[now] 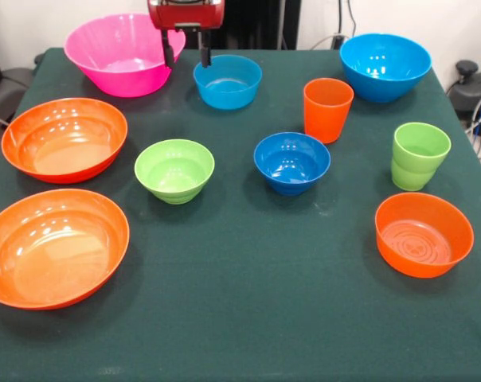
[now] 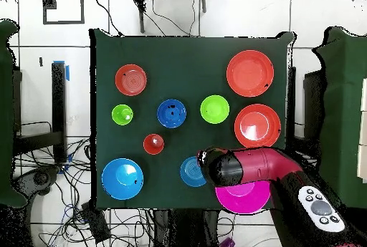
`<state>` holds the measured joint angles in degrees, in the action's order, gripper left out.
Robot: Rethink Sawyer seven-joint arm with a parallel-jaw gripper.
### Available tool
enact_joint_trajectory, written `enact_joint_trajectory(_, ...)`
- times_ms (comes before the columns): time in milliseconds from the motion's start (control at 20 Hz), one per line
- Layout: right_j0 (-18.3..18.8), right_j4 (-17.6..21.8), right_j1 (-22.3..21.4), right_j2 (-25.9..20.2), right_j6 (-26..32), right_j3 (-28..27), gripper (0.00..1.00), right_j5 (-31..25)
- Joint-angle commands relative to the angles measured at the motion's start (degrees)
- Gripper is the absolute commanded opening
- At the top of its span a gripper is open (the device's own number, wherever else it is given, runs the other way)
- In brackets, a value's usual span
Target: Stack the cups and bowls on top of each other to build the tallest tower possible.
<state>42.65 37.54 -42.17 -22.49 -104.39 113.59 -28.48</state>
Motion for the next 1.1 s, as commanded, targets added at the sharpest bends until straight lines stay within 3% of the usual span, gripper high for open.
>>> enact_joint_trajectory(50, -2.73, 5.50, 2.51, -2.03, 7.64, -1.08, 1.00, -4.03)
enact_joint_trajectory(950, -1.16, 4.16, 0.66, -3.68, 8.00, 0.46, 1.00, -3.38)
enact_joint_trajectory(1100, -0.42, 2.78, -2.14, -4.63, 9.21, 1.94, 1.00, -4.84)
